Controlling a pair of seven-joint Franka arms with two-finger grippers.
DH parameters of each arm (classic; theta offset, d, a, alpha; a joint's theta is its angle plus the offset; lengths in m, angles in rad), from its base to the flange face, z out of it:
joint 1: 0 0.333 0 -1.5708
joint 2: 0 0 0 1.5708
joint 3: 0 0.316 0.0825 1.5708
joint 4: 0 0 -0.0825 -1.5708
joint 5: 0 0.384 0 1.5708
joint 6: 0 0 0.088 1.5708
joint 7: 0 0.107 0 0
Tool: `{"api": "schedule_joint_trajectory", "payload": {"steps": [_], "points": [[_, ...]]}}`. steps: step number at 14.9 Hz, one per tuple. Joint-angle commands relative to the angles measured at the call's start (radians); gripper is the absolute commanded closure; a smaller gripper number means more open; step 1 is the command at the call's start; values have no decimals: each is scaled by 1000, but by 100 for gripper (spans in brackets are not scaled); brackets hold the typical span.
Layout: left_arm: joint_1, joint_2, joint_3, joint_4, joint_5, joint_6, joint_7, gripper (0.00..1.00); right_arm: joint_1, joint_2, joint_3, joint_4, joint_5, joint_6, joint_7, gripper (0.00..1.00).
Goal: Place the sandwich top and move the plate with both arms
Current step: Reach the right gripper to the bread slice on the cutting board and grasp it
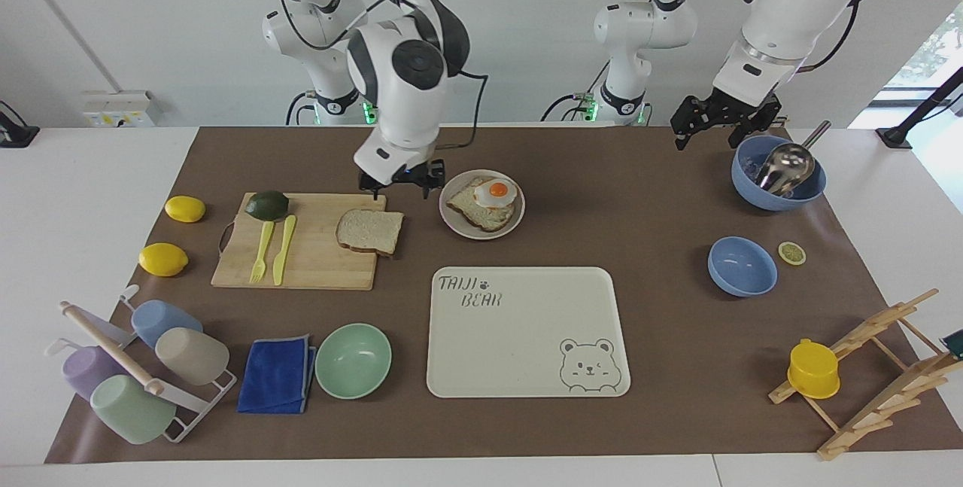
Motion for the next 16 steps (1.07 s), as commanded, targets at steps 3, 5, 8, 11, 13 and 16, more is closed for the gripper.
{"api": "schedule_joint_trajectory", "payload": {"steps": [3,5,8,11,13,16], "points": [[4,-9,-1,5,1,-19,3,0,29,152,-7,56,-90,-77,120,0],[4,-9,-1,5,1,-17,3,0,24,144,-7,9,-92,-47,126,1],[4,-9,-1,5,1,-19,3,0,17,135,-7,-54,-154,-17,125,5],[4,-9,1,5,1,-19,3,0,6,124,-7,-112,-182,35,113,5],[4,-9,1,5,1,-19,3,0,-9,118,-7,-145,-207,47,91,5],[4,-10,1,5,1,-19,3,0,-15,104,-7,-194,-207,101,93,5]]}}
